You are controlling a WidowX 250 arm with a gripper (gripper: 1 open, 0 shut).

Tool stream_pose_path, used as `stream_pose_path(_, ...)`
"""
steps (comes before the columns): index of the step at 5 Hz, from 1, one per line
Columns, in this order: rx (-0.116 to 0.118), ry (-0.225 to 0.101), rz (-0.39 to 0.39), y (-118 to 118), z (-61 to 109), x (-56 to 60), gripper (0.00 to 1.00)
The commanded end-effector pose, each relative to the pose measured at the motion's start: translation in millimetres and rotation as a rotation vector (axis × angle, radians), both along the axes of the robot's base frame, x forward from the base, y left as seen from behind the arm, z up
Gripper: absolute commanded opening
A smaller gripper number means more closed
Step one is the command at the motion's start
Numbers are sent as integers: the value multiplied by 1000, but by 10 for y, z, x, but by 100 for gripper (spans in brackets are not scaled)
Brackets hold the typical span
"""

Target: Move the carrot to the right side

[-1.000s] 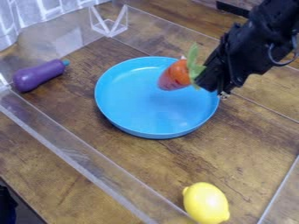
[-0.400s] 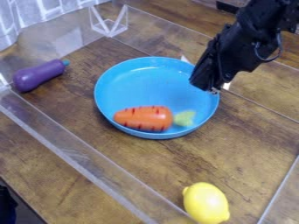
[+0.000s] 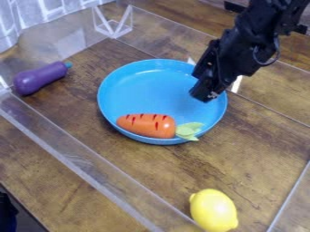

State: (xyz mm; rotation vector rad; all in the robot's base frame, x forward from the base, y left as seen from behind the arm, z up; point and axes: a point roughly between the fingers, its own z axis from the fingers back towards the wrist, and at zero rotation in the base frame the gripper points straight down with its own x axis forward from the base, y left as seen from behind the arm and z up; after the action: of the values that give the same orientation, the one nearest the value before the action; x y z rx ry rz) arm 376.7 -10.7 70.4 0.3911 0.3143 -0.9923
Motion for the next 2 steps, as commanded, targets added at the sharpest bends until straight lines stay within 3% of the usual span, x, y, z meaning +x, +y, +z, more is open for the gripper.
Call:
stream_pose_path(1,-10,-41,26,119,125,28,100)
stream_pose_path(2,-12,-28,46,239,74,-15,100)
